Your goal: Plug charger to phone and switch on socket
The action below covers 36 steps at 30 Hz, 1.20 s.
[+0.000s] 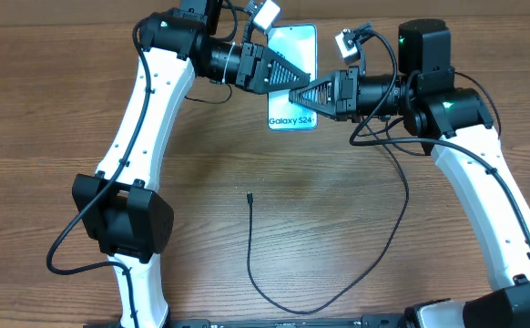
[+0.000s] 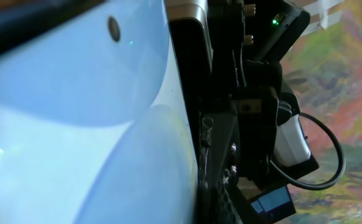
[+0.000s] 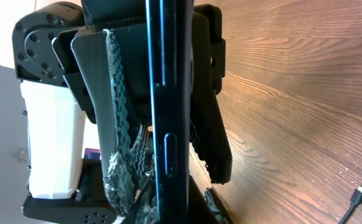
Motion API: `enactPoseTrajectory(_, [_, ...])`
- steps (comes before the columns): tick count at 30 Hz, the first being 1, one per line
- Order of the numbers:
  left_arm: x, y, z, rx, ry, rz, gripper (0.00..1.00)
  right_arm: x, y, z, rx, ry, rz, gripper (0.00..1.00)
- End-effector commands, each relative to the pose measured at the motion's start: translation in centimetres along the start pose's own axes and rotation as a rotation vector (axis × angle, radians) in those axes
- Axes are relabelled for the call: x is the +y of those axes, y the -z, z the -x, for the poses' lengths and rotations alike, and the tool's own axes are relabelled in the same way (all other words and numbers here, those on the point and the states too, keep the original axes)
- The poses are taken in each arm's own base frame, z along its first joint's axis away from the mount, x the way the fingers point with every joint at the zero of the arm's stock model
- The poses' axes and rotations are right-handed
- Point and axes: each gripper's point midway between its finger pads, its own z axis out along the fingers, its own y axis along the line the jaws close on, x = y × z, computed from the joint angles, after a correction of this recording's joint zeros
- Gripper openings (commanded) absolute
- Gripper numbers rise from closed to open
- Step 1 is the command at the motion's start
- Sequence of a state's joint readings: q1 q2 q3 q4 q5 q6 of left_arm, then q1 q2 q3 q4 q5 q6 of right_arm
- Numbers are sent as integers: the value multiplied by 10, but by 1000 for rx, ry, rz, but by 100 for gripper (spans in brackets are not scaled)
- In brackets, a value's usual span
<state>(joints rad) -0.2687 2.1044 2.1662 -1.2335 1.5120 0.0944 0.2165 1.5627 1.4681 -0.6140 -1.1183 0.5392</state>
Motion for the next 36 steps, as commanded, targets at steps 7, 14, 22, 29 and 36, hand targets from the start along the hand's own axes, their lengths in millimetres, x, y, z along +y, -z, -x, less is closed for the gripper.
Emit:
enactPoseTrajectory(7, [14, -1, 1, 1, 171, 111, 4, 4, -4, -6, 15, -47, -12, 20])
enactPoseTrajectory(14, [49, 7, -3, -10, 231, 322, 4, 4, 10, -1, 5, -54, 19, 88])
enactPoseTrajectory(22, [48, 7, -15, 8, 312, 322, 4, 0, 20, 1, -3, -37, 23, 95])
enactPoseTrajectory(29, [38, 8, -49, 75, 508, 321, 4, -52, 51, -1, -71, -145, -178, 100])
enactPoseTrajectory(36, [36, 4, -71, 119, 697, 381, 4, -134, 123, -12, -214, -407, -573, 100])
